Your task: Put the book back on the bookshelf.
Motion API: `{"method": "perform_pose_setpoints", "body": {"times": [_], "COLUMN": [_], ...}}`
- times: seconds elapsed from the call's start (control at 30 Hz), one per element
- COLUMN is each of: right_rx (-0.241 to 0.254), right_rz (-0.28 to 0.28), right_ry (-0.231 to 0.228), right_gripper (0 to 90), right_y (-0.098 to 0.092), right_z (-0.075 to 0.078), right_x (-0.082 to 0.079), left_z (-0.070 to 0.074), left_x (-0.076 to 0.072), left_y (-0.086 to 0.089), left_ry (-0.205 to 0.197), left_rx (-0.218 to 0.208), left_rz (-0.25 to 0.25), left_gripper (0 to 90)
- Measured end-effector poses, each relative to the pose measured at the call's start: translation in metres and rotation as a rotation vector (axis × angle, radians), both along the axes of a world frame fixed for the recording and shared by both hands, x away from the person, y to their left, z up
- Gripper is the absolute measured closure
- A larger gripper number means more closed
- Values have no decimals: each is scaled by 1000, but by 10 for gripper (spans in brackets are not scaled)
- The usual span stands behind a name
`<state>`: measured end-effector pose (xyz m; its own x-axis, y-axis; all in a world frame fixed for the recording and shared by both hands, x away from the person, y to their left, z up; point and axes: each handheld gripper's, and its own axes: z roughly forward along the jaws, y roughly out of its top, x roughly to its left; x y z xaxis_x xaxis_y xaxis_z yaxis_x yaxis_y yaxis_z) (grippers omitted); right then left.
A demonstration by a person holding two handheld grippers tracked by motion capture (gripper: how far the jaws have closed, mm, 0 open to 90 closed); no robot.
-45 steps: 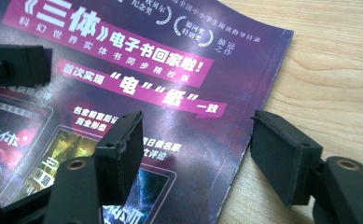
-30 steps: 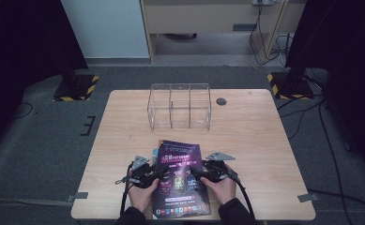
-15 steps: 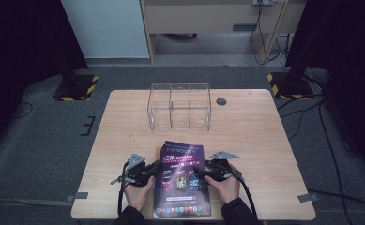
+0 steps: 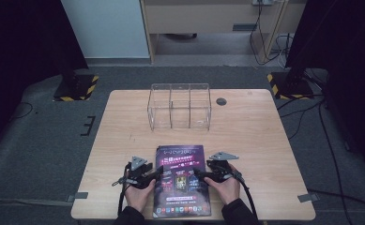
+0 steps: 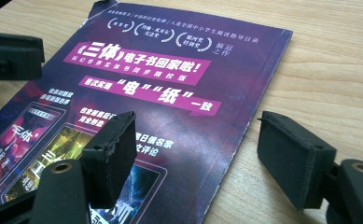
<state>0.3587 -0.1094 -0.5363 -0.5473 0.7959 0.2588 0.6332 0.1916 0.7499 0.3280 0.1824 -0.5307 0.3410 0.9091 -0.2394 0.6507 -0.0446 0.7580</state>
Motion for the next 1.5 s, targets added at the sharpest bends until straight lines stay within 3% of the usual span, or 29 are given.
{"method": "perform_pose_setpoints", "body": {"times": [0.3,0.43,0.57,0.8,1.0,1.07,1.17,1.27,1.43,1.5], "right_rx": [-10,4,4,47,53,64,68,70,71,70], "right_rz": [2,10,9,-26,-33,-40,-42,-43,-41,-40], "right_ry": [-10,-16,-15,3,3,9,9,10,9,9], "right_gripper": [269,278,281,287,287,287,289,289,289,289], "right_y": [2,4,6,4,4,4,3,3,3,3], "right_z": [-1,-1,-2,-2,-3,-3,-3,-3,-3,-3], "right_x": [-1,-2,-2,-3,-3,-3,-3,-2,-2,-2], "left_z": [-4,-5,-5,-5,-7,-5,-4,-2,-2,-1], "left_x": [3,5,5,6,4,4,3,2,4,4], "left_y": [-5,-8,-9,-8,-3,-2,-4,-8,-8,-11], "left_ry": [0,8,7,15,13,3,3,-13,-2,1], "left_rx": [34,-15,-10,-62,-147,-181,-245,-209,-242,-236], "left_rz": [-6,-23,-16,18,38,28,-25,-46,-84,-109], "left_gripper": [412,428,434,447,468,476,497,478,481,472]}}
